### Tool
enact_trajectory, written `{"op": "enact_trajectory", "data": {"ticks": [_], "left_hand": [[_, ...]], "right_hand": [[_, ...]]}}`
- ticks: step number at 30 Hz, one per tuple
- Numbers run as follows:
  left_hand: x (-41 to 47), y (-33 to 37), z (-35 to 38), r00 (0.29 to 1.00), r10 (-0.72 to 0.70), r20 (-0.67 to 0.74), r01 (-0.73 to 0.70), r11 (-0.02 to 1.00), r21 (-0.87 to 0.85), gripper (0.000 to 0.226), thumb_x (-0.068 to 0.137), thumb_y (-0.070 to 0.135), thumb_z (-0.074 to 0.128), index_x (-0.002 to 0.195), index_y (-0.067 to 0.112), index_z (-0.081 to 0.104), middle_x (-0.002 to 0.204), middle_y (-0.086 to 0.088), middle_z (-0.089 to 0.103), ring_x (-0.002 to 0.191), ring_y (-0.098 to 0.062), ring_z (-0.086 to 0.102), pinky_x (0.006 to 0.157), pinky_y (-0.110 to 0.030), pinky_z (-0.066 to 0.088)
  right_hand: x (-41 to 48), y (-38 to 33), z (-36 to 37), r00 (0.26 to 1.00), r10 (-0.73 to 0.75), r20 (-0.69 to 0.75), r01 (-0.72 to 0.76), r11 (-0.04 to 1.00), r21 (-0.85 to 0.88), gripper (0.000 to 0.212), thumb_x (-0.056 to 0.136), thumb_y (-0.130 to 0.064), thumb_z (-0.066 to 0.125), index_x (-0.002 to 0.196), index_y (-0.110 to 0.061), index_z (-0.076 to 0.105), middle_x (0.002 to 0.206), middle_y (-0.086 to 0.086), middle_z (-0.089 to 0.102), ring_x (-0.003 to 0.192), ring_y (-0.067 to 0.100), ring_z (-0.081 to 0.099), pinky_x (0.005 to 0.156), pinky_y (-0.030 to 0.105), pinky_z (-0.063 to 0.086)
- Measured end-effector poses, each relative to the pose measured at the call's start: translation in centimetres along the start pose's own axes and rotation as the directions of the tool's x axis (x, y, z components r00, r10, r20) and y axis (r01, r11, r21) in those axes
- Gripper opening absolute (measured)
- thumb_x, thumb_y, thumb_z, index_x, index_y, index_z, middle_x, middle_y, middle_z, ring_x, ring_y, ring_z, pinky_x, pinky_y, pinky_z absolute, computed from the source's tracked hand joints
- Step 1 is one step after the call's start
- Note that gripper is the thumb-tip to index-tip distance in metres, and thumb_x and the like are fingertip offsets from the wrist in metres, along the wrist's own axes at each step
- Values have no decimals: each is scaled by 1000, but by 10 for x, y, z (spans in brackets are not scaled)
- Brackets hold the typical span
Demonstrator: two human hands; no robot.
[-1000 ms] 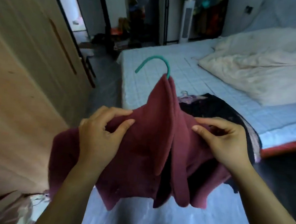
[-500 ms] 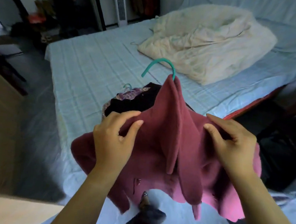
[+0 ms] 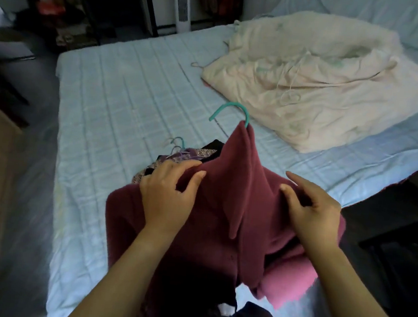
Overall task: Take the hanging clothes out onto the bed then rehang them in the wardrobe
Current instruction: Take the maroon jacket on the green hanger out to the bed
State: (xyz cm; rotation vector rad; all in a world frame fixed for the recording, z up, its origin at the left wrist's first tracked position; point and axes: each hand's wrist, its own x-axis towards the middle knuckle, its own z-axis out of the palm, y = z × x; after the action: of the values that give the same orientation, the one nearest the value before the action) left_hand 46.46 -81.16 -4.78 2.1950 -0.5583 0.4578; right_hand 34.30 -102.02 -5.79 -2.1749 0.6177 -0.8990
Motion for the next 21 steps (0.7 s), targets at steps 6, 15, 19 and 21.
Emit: {"op": "enact_trajectory", "data": {"ticks": [6,15,19,21], "left_hand": [[44,-44,24,991,-130,-17,131,985,108,29,83,51,51,99,33,68,91,10,66,91,-14,63,79,-44,45],[103,-117,70,921,-386,43,341,857,386,32,89,52,44,108,32,61,95,6,63,94,-17,59,80,-37,40],[119,-145,97,860,-509,36,441,778,448,32,91,49,46,109,28,59,101,3,62,95,-21,59,83,-42,45],[122,-160,111,801,-597,49,509,722,469,49,88,57,36,120,25,57,113,-3,60,104,-24,57,87,-45,46]], "right_hand": [[72,13,71,985,-11,173,0,998,62,25,80,-23,72,105,-26,70,93,-18,63,87,0,60,82,11,43],[168,40,191,837,-17,546,-56,991,117,27,83,-31,68,111,-29,68,97,-11,69,85,3,60,79,17,43],[195,67,242,751,-43,658,-9,997,75,31,84,-37,66,114,-28,66,103,-9,69,90,6,61,81,20,44],[206,85,269,671,-50,740,38,999,33,37,85,-43,62,119,-28,63,113,-8,67,101,11,61,86,27,47]]}}
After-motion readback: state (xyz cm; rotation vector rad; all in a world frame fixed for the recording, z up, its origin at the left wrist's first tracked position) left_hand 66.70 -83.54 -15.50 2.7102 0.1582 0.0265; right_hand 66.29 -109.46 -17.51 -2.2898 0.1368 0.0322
